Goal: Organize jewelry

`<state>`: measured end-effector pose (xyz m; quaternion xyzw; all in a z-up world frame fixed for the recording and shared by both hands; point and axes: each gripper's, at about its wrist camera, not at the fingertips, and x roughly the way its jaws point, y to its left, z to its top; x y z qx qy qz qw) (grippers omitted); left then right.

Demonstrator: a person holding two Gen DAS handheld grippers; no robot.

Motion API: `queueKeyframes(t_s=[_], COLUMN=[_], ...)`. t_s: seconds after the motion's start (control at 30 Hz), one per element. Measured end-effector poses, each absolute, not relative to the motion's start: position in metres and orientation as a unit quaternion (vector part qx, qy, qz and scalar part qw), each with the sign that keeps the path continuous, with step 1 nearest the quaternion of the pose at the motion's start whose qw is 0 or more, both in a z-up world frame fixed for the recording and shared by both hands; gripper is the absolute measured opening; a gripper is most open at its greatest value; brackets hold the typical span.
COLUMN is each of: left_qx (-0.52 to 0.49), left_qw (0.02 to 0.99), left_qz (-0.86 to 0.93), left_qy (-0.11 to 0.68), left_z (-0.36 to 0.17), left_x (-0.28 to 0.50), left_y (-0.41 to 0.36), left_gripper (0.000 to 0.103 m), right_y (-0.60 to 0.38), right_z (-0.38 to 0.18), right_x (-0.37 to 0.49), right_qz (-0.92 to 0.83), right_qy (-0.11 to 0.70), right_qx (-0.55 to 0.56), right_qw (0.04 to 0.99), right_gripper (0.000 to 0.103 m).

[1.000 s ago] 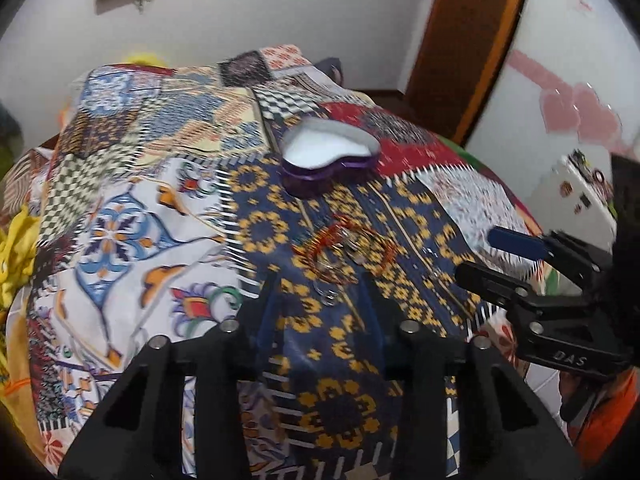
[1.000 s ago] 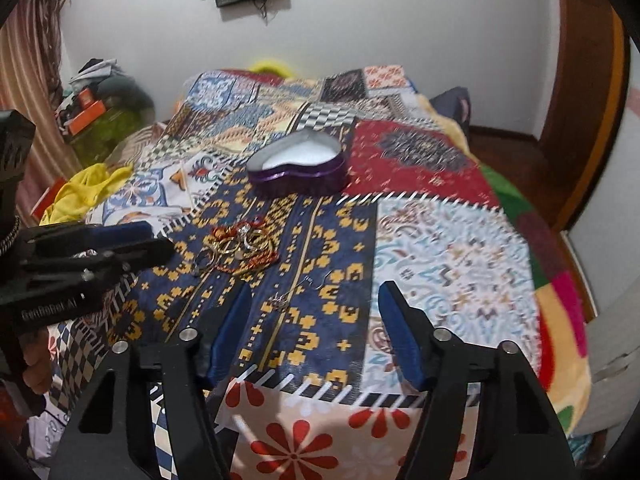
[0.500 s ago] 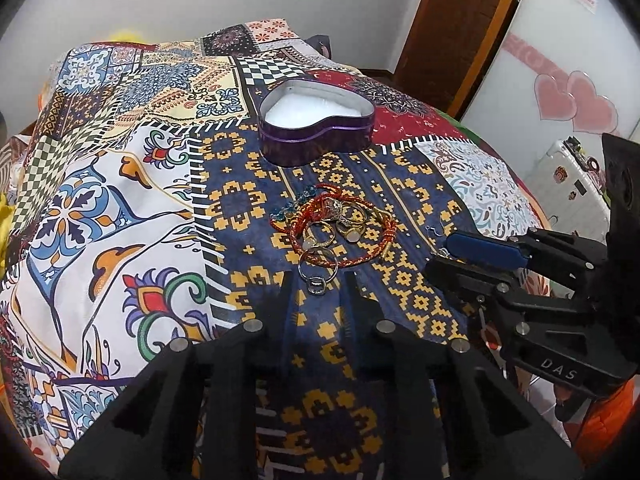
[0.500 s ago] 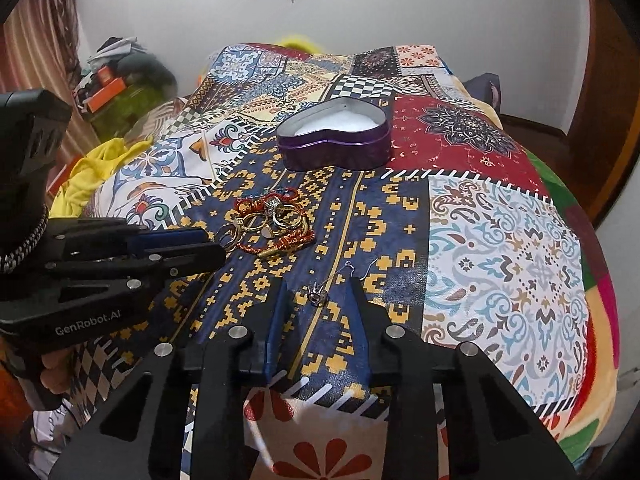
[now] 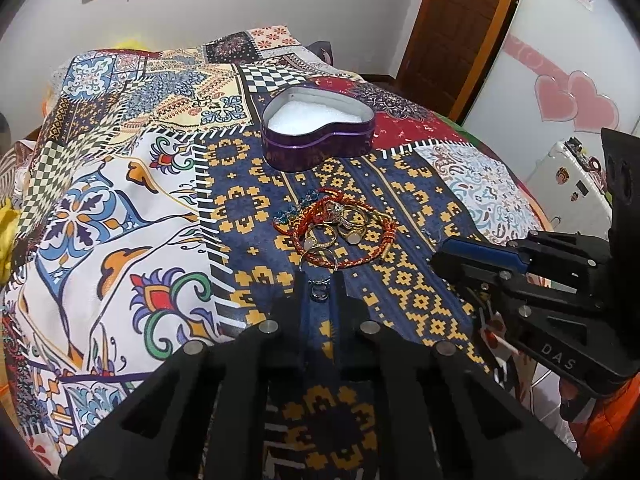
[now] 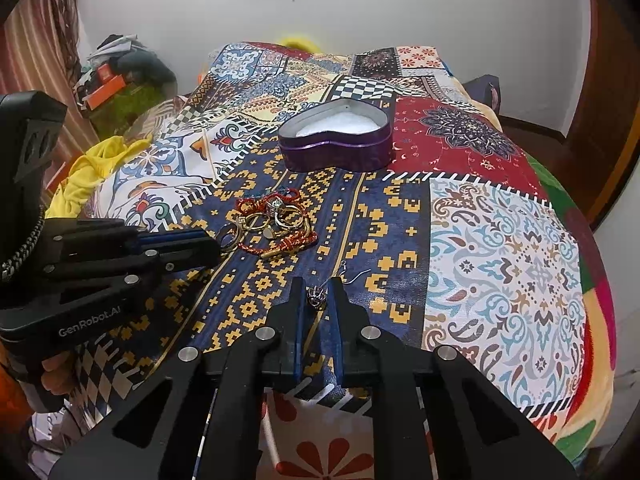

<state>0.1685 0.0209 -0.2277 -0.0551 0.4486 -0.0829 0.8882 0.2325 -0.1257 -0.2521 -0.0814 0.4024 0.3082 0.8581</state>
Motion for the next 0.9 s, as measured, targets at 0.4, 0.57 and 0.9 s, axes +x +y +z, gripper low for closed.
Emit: queueKeyframes(t_s=[0.4,0.57,0.9], left_qx=[-0.044,-0.039,-0.033], left_qw=[0.912,0.923,0.938], left_qz=[-0.071,-0.059,-0.052], left_qy=[0.403,0.379,0.341], left_z=[-0.186,-0.166,-0.137], left_x=[0.157,0.158,0.178], left_y=[0.026,0.032,0.035], left_gripper=[0.009,0.009,0.009], right_y=[-0.13,-0.133,-0.131], right_z=[-0.214,-0.198,-0.17], right_x=[0.226,0.227,0.239], right_qz=[0.294,0.286,0.276], right_qy=[0.357,0.337,0.291], right_qx=[-0.082,-0.078,-0.073], right_qw=[0.883,0.894,0.913], right_gripper=[0.01,0.01,0.01])
